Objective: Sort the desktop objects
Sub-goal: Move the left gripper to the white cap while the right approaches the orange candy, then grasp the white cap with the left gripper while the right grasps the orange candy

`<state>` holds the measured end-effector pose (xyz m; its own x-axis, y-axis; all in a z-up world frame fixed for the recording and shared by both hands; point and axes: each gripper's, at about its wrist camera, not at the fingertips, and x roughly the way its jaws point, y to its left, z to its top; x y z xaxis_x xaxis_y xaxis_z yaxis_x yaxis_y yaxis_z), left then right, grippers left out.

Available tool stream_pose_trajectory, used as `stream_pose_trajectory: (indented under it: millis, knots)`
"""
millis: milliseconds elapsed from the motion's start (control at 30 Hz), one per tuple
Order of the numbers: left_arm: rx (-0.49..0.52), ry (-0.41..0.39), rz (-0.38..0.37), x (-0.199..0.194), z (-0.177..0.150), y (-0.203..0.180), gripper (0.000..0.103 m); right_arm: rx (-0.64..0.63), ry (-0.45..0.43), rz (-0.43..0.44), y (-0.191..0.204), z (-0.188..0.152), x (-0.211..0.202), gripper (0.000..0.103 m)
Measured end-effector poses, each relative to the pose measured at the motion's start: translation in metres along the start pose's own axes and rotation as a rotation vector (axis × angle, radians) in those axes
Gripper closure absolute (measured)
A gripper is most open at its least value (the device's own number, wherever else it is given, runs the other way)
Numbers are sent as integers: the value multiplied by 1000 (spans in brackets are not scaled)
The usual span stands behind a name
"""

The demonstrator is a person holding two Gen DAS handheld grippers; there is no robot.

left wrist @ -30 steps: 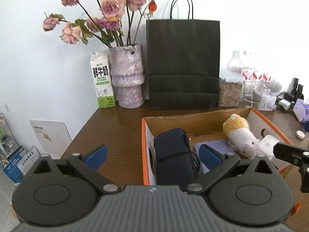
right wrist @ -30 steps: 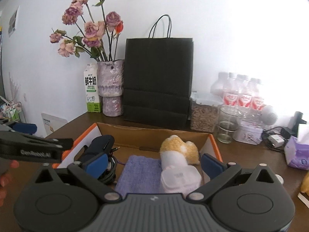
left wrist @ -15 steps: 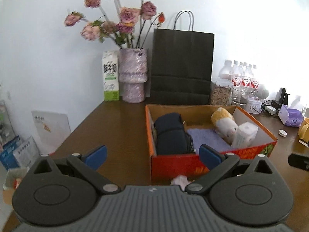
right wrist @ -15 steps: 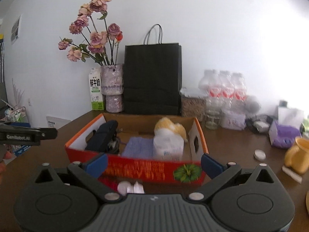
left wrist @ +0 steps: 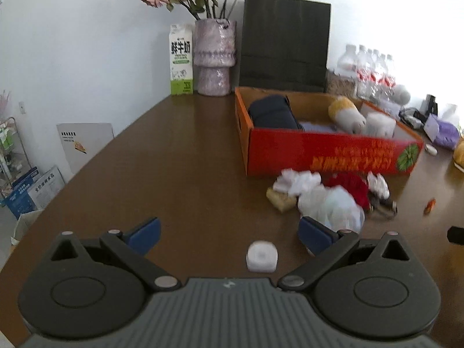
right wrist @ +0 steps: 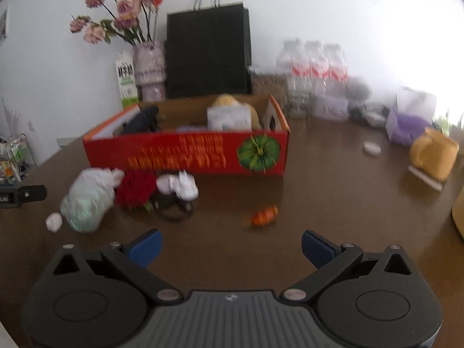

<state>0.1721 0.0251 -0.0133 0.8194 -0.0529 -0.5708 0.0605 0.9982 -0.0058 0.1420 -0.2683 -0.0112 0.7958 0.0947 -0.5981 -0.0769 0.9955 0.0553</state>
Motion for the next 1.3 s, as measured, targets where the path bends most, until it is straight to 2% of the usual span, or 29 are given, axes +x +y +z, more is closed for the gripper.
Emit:
stream_pose_trajectory:
  millis: [300, 367, 600, 800, 833, 1100, 1300]
  knots:
    - [63, 29, -2, 11, -10, -11, 1, 14, 29, -3, -2, -4, 11, 0]
    - [73, 33, -8, 12, -10, -13, 13, 14, 32, -4, -2, -4, 13, 0]
    - [79, 61, -24, 20, -12, -20, 28, 15, 41, -2, -2, -3, 18, 0]
    - [64, 97, -50, 25, -12, -21, 61, 19, 44, -10, -5, -3, 22, 0]
    - [63, 97, -53, 24, -11, -21, 75, 21, 45, -13, -6, -3, 23, 0]
    - [32, 78, -34, 26, -2, -16, 76, 15, 45, -17, -12, 5, 36, 2]
    - [35, 51, -21, 31, 10, -17, 76, 16, 55, -33, -18, 16, 54, 10]
